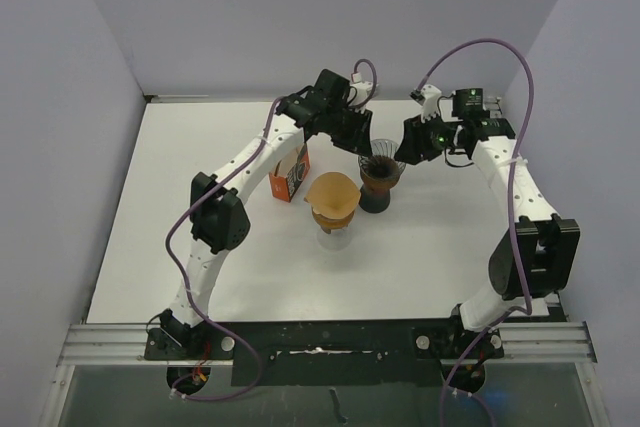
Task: Place the coffee filter in the dripper
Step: Place the coffee dripper in the dripper holder.
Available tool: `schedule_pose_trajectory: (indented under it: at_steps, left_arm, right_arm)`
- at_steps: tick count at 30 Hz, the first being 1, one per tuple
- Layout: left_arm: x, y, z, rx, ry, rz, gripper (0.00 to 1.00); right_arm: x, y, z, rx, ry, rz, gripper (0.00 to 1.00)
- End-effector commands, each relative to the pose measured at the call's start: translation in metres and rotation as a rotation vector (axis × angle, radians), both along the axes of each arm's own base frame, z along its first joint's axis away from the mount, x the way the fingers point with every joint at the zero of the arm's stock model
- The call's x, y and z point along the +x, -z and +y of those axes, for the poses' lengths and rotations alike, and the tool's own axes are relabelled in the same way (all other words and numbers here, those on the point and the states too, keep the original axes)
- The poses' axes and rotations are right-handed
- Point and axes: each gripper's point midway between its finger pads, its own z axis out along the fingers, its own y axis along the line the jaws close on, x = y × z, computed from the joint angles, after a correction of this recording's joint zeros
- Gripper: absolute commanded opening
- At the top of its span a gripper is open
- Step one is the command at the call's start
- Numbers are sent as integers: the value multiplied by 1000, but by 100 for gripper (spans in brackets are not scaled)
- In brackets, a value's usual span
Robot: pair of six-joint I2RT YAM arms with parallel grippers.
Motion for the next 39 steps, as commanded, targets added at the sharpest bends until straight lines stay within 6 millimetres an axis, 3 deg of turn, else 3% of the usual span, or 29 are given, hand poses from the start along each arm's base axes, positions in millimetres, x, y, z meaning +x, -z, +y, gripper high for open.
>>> schedule_pose_trajectory:
  at_steps: [1,9,18,39]
  left_arm:
    - [7,-31,-4,-33,-14,-92,21]
    - [10,-28,-4,-21,-28,-93,29]
    - [11,-34,-4,-26,-26,-110,33]
    - [7,-10,-6,1,3,-68,10]
  right_arm:
    - [17,-22,3,7,13,-68,42]
    - [25,-17,3,6,24,-39,35]
    - [22,-14,9,7,1,-29,35]
    - [20,2,12,-49,-15,-14,26]
